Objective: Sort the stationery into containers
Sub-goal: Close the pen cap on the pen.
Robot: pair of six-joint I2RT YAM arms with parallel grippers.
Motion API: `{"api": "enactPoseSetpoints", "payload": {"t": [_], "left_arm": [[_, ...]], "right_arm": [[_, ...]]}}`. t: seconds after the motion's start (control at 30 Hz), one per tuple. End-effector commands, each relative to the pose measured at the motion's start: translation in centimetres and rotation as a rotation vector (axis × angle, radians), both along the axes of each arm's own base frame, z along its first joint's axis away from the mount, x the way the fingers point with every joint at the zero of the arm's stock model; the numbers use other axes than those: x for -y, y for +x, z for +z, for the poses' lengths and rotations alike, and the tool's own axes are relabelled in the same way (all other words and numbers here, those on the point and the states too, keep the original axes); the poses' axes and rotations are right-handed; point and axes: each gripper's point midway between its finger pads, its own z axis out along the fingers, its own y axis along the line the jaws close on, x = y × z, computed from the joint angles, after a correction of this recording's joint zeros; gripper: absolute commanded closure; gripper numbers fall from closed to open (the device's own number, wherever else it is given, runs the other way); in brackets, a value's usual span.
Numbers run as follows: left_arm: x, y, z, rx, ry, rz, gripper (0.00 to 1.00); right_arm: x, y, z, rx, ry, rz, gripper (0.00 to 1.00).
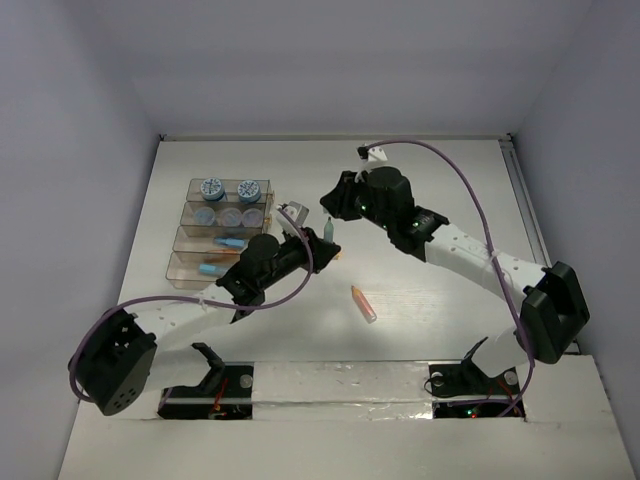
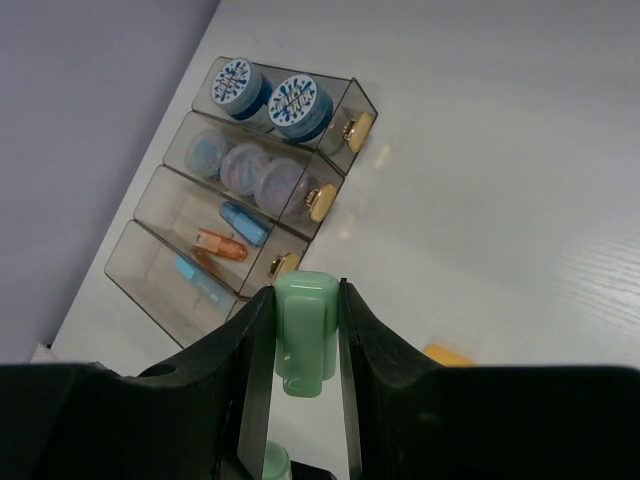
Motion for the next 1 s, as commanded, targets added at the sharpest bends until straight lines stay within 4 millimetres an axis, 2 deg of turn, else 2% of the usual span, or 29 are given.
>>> {"api": "enactPoseSetpoints", "payload": {"t": [0.0,0.17,0.43,0.97], "left_arm": [[0.8,0.6,2.4,0.06,-0.042,-0.021,1.0],[1.0,0.7,2.4,0.063,-0.039,-0.025,1.0],[0.4,0.9,1.6,0.061,-0.007,-0.001,1.0],[-0.5,1.6,2.3,0.083,0.0,0.048,1.0]], "right_arm": [[-1.0,-0.3,3.9,0.09,0.134,0.013,0.99],[-1.3,-0.9,3.9,0.1,0.147,0.016,0.99],[-0.5,-0.9,4.7,0.123,0.132,-0.008,0.99],[-0.9,-1.3,3.2,0.102,0.103,-0.006,0.99]]}}
